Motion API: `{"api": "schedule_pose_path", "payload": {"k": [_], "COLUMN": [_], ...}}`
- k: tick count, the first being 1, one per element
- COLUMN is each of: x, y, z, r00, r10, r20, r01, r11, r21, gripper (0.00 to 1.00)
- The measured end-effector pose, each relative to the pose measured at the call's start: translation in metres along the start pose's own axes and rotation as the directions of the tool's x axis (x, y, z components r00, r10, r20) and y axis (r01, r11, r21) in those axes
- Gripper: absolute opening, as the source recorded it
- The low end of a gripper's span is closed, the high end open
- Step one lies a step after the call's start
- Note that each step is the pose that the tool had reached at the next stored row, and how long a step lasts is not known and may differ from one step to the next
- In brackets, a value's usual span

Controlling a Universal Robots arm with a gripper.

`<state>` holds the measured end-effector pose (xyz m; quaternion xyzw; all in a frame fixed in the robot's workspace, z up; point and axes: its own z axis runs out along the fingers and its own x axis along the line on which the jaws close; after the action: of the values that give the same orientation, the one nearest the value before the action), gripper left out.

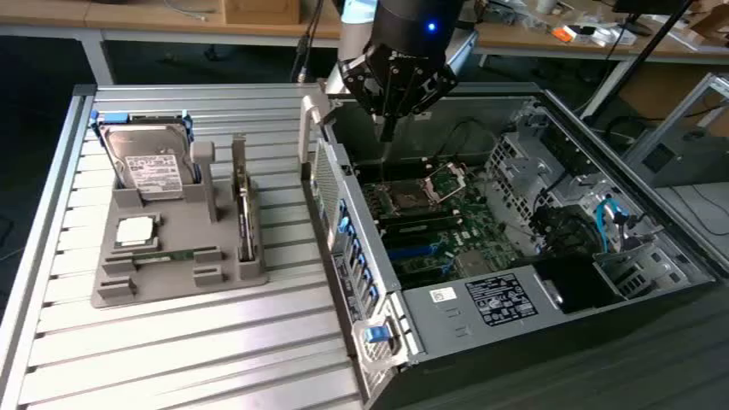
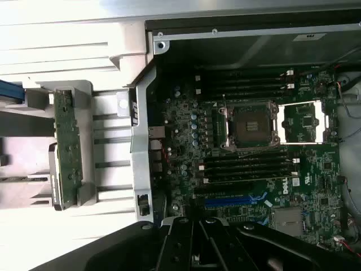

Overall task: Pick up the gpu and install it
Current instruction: 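Reach for the gpu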

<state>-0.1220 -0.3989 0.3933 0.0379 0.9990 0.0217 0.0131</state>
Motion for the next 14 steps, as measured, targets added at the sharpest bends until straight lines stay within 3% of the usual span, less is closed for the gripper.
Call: {"api": "schedule_pose_path", "payload": {"k": [14], "x": [0.0045], "y": [-0.0003], "z": [-0.0001], "r00": [1.0], "r10": [0.0], "r20": [0.0], "r01": [0.0], "r11": [1.0], "r21": [0.0], "gripper": [0.11]}}
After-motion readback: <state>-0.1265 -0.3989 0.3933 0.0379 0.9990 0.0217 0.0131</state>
